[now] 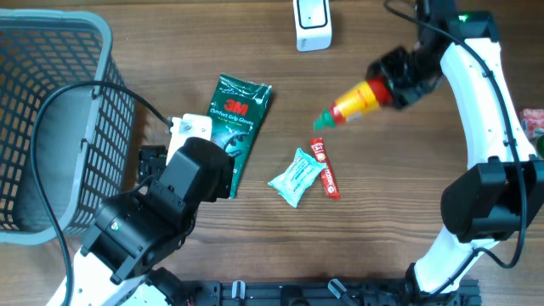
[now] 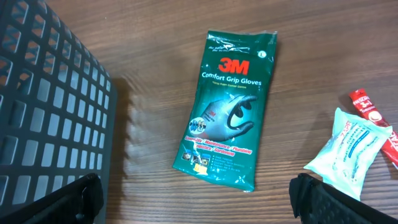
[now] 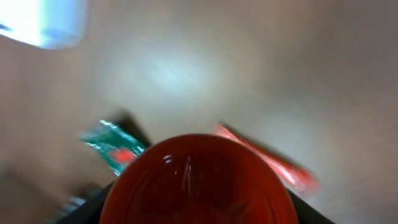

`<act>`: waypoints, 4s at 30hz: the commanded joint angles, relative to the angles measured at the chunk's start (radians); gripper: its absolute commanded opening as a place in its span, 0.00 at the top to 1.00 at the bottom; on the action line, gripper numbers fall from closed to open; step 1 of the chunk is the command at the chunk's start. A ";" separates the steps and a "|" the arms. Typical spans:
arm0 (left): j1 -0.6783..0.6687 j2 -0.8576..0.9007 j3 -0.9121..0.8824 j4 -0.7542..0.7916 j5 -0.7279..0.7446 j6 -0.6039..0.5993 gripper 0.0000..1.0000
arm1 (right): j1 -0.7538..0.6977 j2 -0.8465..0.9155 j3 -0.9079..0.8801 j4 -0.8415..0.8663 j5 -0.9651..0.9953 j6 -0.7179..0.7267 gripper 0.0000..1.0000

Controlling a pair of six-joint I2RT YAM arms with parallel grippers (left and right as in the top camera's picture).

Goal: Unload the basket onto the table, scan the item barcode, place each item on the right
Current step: 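Carry the sauce bottle to the white scanner with the right gripper, then carry the sauce bottle to the far right and set it down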

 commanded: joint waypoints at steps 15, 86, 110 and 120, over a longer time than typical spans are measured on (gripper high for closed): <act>0.002 -0.001 0.003 0.002 0.003 -0.017 0.00 | 0.002 -0.015 -0.455 1.304 -0.338 0.108 0.53; 0.002 -0.001 0.003 0.002 0.003 -0.016 0.00 | -0.261 0.163 0.164 0.467 -0.125 -0.109 0.51; 0.002 -0.001 0.003 0.002 0.003 -0.017 0.00 | -0.696 0.516 0.123 0.586 0.155 -0.060 0.38; 0.002 -0.001 0.003 0.002 0.003 -0.017 0.00 | -0.760 0.505 0.181 0.521 0.134 -0.149 0.16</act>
